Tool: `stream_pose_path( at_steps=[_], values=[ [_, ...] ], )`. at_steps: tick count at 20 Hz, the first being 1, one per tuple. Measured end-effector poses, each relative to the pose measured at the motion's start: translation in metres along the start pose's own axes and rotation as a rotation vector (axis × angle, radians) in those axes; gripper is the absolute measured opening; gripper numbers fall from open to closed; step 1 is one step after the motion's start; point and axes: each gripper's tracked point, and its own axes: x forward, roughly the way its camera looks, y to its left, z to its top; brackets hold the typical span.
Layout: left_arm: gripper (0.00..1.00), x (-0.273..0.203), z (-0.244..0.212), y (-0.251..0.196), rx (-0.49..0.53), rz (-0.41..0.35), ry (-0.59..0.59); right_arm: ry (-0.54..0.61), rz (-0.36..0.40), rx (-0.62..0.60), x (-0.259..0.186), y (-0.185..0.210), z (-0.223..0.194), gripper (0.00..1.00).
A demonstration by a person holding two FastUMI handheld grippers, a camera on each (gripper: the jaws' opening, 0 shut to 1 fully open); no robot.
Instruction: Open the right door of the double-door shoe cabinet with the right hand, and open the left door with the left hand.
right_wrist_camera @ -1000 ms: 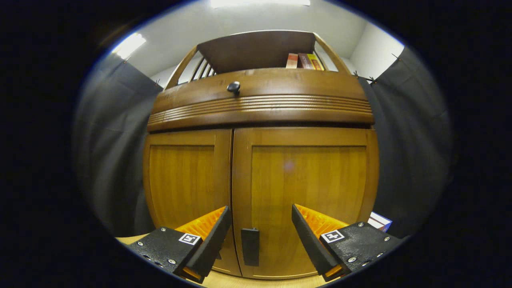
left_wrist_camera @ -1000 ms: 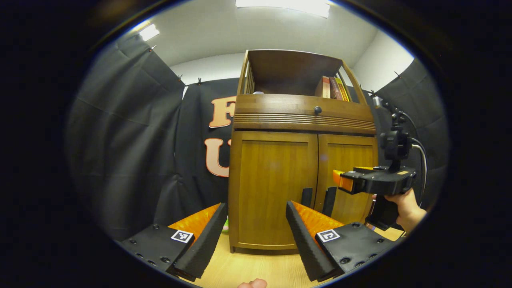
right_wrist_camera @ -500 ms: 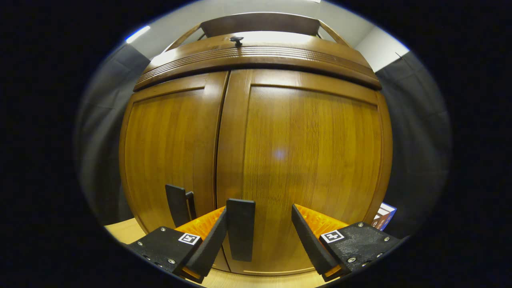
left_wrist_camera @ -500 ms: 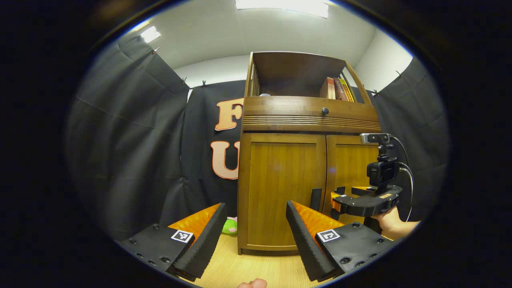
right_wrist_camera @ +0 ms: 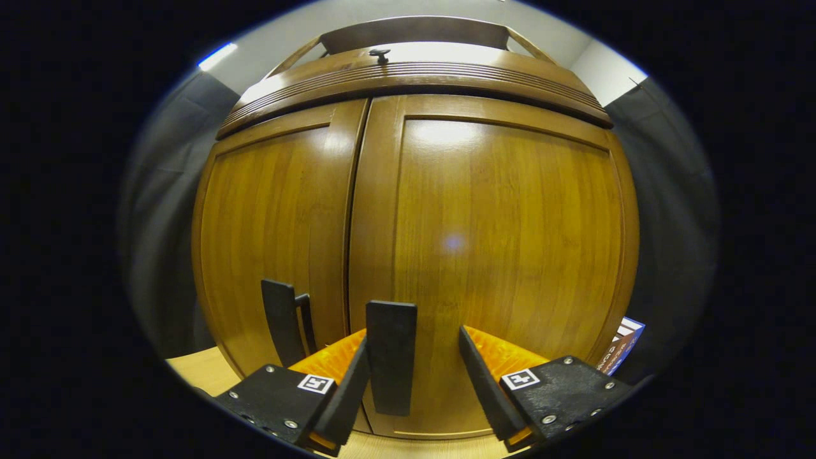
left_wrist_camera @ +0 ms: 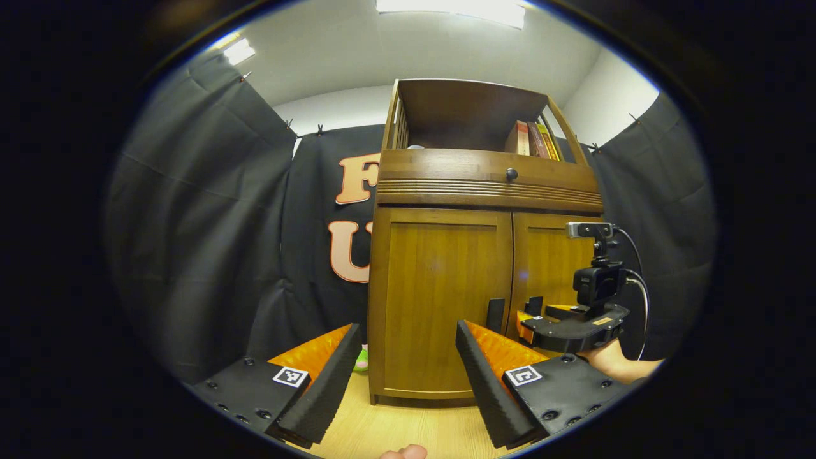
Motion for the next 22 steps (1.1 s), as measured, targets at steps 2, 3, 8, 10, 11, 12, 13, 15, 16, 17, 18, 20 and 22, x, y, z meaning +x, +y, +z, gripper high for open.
stream_pose_path(
  at_steps=[2,3,8,10,11,12,13,15,16,17,18,20,22],
  values=[
    [0.96,-0.001,0.0,-0.003,-0.001,-0.01,0.002,-0.009,0.033,-0.007,0.003,0.014,0.0,0.52],
    [0.97,-0.003,0.002,-0.005,-0.001,-0.016,0.001,-0.016,0.025,-0.003,-0.003,0.013,-0.002,0.4],
    [0.98,-0.013,0.0,-0.007,-0.019,-0.019,0.019,-0.012,0.09,0.082,-0.004,0.014,-0.006,0.31],
    [0.98,-0.019,-0.001,-0.007,-0.029,-0.013,0.026,-0.012,0.094,0.076,-0.011,0.014,-0.006,0.19],
    [0.96,-0.022,0.0,-0.006,-0.03,-0.006,0.025,-0.011,0.098,0.075,-0.016,0.014,-0.007,0.3],
    [0.96,-0.025,0.0,-0.004,-0.03,0.001,0.025,-0.009,0.106,0.079,-0.023,0.013,-0.008,0.3],
    [0.96,-0.028,-0.001,-0.004,-0.03,0.005,0.028,-0.004,0.12,0.091,-0.032,0.014,-0.008,0.3],
    [0.96,-0.032,-0.001,-0.005,-0.032,0.011,0.034,0.021,0.14,0.096,-0.051,0.011,-0.011,0.3],
    [0.99,-0.033,-0.001,-0.006,-0.031,0.011,0.035,0.031,0.147,0.093,-0.059,0.009,-0.011,0.3],
    [0.99,-0.034,-0.002,-0.007,-0.028,0.011,0.037,0.034,0.154,0.087,-0.067,0.007,-0.011,0.3],
    [0.98,-0.035,-0.002,-0.009,-0.025,0.007,0.04,0.037,0.159,0.084,-0.075,0.005,-0.011,0.3],
    [0.96,-0.035,0.0,-0.016,-0.017,-0.002,0.038,0.042,0.165,0.09,-0.082,0.003,-0.012,0.3],
    [0.95,-0.034,0.003,-0.025,-0.014,-0.018,0.031,0.045,0.165,0.097,-0.093,-0.002,-0.014,0.29]
  ],
)
